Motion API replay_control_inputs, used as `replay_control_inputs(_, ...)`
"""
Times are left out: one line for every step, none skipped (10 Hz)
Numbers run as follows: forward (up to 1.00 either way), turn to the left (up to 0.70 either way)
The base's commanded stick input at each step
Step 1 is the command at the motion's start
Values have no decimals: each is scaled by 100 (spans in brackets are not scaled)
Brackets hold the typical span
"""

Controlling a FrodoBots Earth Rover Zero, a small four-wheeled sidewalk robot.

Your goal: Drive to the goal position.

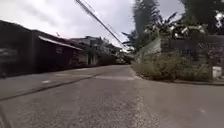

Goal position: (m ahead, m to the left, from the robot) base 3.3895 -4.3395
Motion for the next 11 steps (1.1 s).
replay_control_inputs(70, 1)
replay_control_inputs(70, 1)
replay_control_inputs(70, 1)
replay_control_inputs(70, 1)
replay_control_inputs(70, 1)
replay_control_inputs(70, 1)
replay_control_inputs(70, 1)
replay_control_inputs(70, 1)
replay_control_inputs(70, 1)
replay_control_inputs(70, 1)
replay_control_inputs(70, 1)
